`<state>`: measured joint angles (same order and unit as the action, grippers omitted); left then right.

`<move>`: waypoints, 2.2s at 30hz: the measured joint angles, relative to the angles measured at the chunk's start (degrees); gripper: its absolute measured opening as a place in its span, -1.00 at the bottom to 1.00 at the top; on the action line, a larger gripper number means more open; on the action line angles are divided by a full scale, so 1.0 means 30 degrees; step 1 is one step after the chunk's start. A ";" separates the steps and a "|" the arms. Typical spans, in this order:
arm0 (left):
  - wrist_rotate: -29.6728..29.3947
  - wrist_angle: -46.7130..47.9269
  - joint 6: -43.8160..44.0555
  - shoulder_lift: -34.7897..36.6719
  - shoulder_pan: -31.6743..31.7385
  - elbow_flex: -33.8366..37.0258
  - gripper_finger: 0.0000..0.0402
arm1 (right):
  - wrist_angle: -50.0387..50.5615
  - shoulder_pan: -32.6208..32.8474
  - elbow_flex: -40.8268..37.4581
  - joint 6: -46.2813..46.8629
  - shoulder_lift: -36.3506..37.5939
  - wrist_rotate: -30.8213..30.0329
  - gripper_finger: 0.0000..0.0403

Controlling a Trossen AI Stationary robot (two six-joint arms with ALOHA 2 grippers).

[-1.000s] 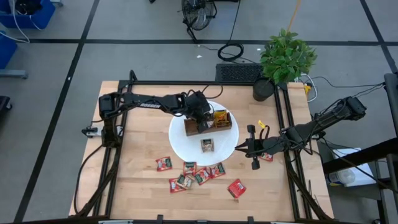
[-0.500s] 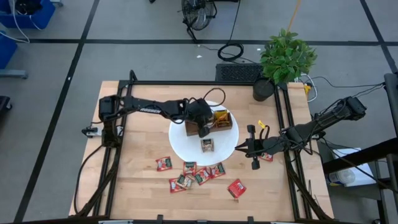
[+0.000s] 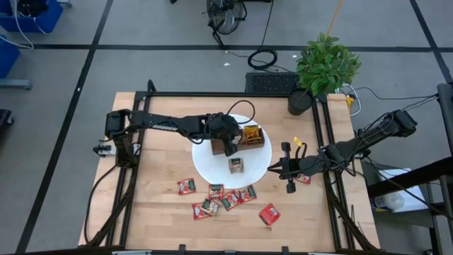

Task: Pick & Place Tea
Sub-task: Adjust the brown tea bags into the middle section of the wooden organizer

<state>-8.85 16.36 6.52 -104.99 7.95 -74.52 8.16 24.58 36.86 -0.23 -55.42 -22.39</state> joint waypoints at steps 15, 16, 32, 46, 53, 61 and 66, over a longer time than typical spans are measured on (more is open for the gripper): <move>-0.3567 -0.7077 -0.0739 0.1489 -0.1135 0.4148 -1.00 | 0.0222 0.0000 -0.0001 0.0362 0.0007 0.0007 -0.98; -0.3646 -0.7775 -0.0657 0.1853 -0.1152 0.4888 -1.00 | 0.0217 0.0000 0.0001 0.0363 0.0015 0.0003 -0.98; 0.1882 -1.9134 0.2046 0.1219 0.0382 1.0276 -1.00 | -0.0306 -0.0043 -0.0006 0.0356 0.0007 -0.0028 -0.98; 0.1847 -1.7734 0.3727 0.0632 0.1170 1.0003 -1.00 | -0.0352 -0.0087 -0.0006 0.0303 0.0007 -0.0029 -0.98; 0.1469 -1.7029 0.3579 0.0625 0.1435 1.0003 -1.00 | -0.0504 -0.0087 -0.0006 0.0203 0.0007 -0.0029 -0.98; 0.1304 -1.6930 0.3884 0.0625 0.1455 1.0003 -1.00 | -0.0503 -0.0087 -0.0006 0.0140 0.0007 -0.0029 -0.98; 0.0583 -1.6888 0.4386 0.0484 0.1470 1.0003 -0.98 | -0.0503 -0.0087 -0.0006 0.0130 0.0007 -0.0029 -0.98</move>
<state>-7.10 -34.30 19.68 -103.53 12.36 -44.51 6.66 24.32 36.84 0.16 -55.40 -22.48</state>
